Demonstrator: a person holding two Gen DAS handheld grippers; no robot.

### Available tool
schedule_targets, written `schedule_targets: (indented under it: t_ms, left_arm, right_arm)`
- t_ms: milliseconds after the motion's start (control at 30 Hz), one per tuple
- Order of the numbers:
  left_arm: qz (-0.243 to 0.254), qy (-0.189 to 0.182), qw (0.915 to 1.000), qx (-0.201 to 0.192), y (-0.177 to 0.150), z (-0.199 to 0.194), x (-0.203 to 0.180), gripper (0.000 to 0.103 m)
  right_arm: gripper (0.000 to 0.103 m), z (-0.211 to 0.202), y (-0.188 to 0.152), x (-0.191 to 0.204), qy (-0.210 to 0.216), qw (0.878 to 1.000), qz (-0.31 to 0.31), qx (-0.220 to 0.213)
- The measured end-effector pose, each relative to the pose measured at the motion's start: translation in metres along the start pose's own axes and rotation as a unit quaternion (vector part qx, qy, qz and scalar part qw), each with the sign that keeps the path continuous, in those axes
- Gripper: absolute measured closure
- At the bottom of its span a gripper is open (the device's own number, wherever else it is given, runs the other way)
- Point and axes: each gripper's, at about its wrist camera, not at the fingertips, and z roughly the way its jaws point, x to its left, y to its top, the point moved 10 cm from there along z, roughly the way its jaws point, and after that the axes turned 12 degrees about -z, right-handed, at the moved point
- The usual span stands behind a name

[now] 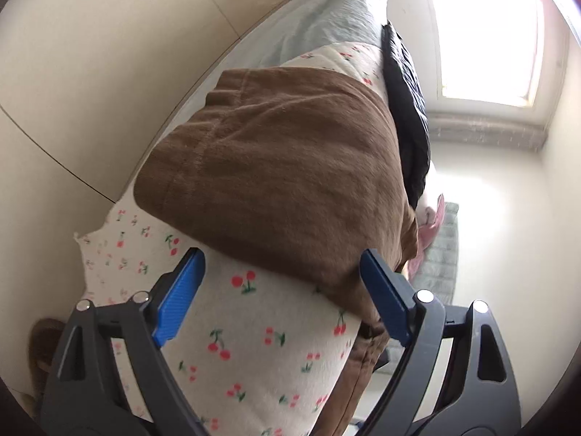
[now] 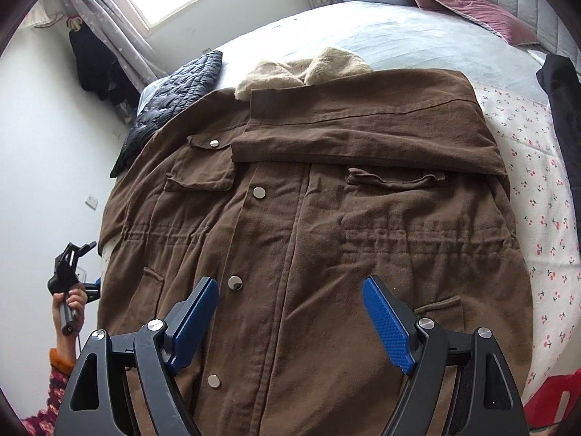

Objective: Fold large clothes

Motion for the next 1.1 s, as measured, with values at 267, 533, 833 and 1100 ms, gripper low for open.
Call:
schedule_targets:
  t_ms: [267,533,833,1100]
  left_arm:
    - [-0.086,-0.06,0.9927,-0.059,0.058,0.008,-0.012,0.094]
    - [0.141,-0.092,0.957,-0.236,0.051,-0.085,-0.207,0.096]
    - [0.446,-0.155,0.8564,-0.21,-0.163,-0.08,-0.408,0.096]
    - [0.611,-0.126,0.7777,-0.074,-0.372,0.014,-0.388,0.095]
  right_arm:
    - [0.02,0.016,-0.009,0.004,0.006,1.0,-0.002,0.02]
    - [0.02,0.015,-0.015,-0.004,0.0,1.0,-0.008,0.025]
    - [0.02,0.015,-0.014,-0.021,0.004,1.0,0.013,0.015]
    - [0.02,0.011,-0.016,-0.039,0.018,0.999,0.051,-0.002]
